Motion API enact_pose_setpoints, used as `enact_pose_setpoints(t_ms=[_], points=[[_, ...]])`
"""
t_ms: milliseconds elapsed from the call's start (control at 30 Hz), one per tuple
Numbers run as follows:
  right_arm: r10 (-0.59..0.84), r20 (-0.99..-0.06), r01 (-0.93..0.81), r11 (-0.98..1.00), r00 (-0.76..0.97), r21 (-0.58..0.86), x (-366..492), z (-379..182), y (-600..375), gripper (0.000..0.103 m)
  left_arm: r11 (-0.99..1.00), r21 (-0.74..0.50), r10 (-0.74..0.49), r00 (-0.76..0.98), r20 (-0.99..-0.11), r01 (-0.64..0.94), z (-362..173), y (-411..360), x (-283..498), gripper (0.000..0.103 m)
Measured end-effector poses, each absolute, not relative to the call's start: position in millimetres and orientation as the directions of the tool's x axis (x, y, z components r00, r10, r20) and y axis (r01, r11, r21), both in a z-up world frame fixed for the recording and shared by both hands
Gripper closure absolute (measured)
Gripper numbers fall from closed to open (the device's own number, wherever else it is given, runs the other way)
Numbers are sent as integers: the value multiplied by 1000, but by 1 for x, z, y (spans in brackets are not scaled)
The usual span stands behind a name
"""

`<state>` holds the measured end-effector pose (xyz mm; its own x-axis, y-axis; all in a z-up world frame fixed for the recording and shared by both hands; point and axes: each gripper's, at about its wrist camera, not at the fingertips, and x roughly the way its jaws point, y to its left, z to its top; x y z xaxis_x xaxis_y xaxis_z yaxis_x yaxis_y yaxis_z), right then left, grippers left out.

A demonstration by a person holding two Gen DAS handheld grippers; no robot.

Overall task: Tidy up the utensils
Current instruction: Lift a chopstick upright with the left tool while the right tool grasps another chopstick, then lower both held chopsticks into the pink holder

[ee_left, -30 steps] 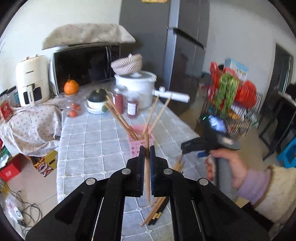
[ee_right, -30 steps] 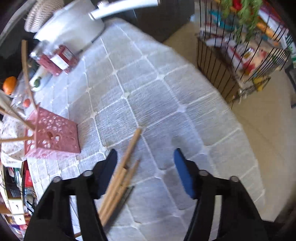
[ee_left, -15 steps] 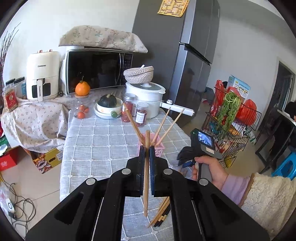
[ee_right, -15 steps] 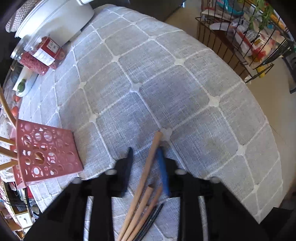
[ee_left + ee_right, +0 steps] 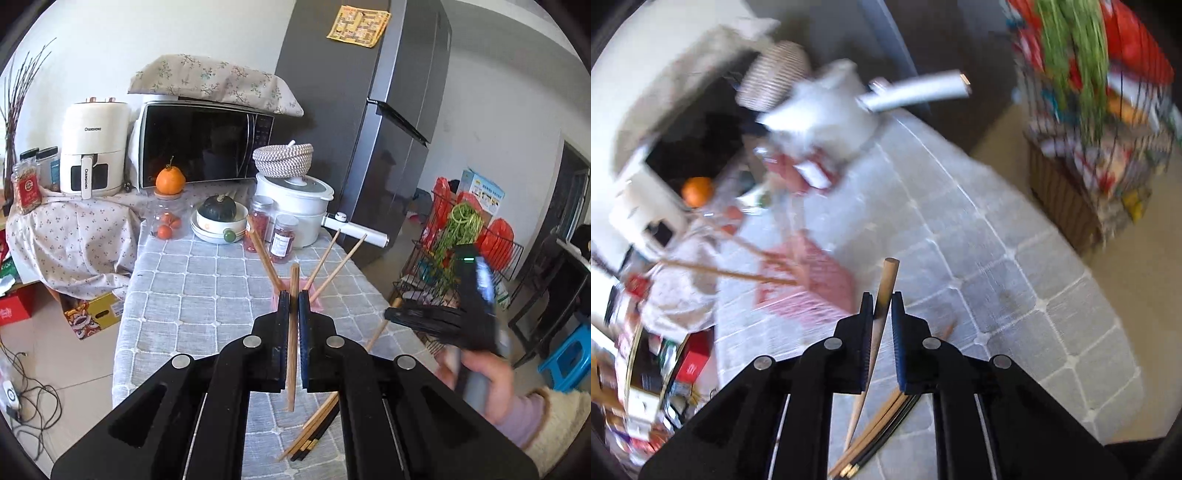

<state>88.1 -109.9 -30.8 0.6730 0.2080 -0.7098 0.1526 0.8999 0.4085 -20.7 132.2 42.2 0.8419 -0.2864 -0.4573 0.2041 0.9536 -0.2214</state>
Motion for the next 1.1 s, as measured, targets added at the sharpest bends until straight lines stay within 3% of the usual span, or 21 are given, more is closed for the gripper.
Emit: enact_pose_setpoints(t_ms=[300,600,1100], points=[[246,-633,-2,933,734,360,45,50,-114,95,950,-249,-284,853,-437,188,72,124,-8,99],[270,-592,-52,932,759,358,45,96,-128,95,958,-237,-251,879,-406,164,109,105,36,99],[319,-524,-127,920,790,370,84,138,-118,95,974,-224,-140,885,-445,41,96,84,128,99]])
